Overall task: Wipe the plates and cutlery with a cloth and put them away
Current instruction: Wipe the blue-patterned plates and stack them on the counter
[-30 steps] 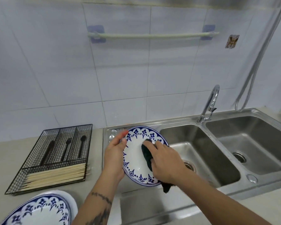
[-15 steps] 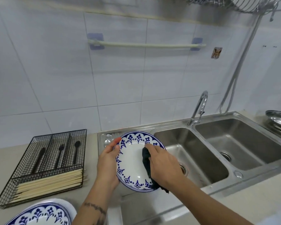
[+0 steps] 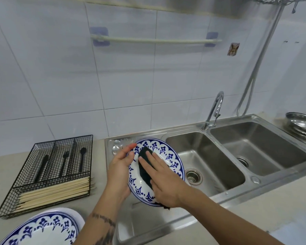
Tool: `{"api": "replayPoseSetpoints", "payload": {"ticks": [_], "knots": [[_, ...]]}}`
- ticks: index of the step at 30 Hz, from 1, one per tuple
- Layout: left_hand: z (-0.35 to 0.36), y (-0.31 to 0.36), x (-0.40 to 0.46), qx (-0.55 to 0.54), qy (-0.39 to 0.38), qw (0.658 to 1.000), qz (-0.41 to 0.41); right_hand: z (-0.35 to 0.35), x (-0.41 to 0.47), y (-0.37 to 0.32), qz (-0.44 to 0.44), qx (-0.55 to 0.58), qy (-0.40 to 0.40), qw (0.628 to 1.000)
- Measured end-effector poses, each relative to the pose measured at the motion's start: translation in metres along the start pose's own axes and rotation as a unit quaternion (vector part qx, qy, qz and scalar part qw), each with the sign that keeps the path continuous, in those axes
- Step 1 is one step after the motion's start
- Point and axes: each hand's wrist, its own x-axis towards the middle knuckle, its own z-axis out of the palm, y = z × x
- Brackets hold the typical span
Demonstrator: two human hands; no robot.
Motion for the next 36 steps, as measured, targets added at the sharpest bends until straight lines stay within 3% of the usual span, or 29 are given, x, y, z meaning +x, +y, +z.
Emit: {"api": "replayPoseSetpoints", "payload": {"ticks": [7, 12, 15, 20, 24, 28, 33, 36], "knots": [[-0.019, 0.007, 0.003, -0.011, 0.041, 0.999, 0.010, -0.008, 0.006, 0.028, 0.060, -0.205, 0.022, 0.977], [-0.024, 0.014, 0.009, -0.067, 0.039, 0.997, 0.024, -0.015, -0.002, -0.001, 0.040, -0.082, -0.020, 0.996], [-0.023, 0.013, 0.012, -0.074, 0.026, 0.997, 0.012, -0.009, -0.006, -0.022, -0.029, -0.019, -0.032, 0.999], [-0.016, 0.004, 0.006, -0.068, 0.004, 0.997, -0.040, -0.001, 0.020, -0.019, -0.069, -0.049, -0.001, 0.996], [-0.018, 0.003, 0.006, -0.059, 0.018, 0.998, -0.025, -0.008, 0.030, 0.012, 0.031, -0.116, 0.054, 0.991], [-0.027, 0.010, 0.012, -0.057, 0.035, 0.998, -0.004, -0.007, 0.007, 0.011, 0.071, -0.122, 0.023, 0.990], [-0.018, 0.009, 0.009, -0.075, 0.011, 0.997, -0.009, 0.000, -0.003, -0.033, -0.051, -0.028, -0.010, 0.998], [-0.013, 0.009, 0.008, -0.083, 0.006, 0.996, -0.021, -0.006, 0.016, -0.035, -0.064, -0.034, -0.001, 0.997]]}}
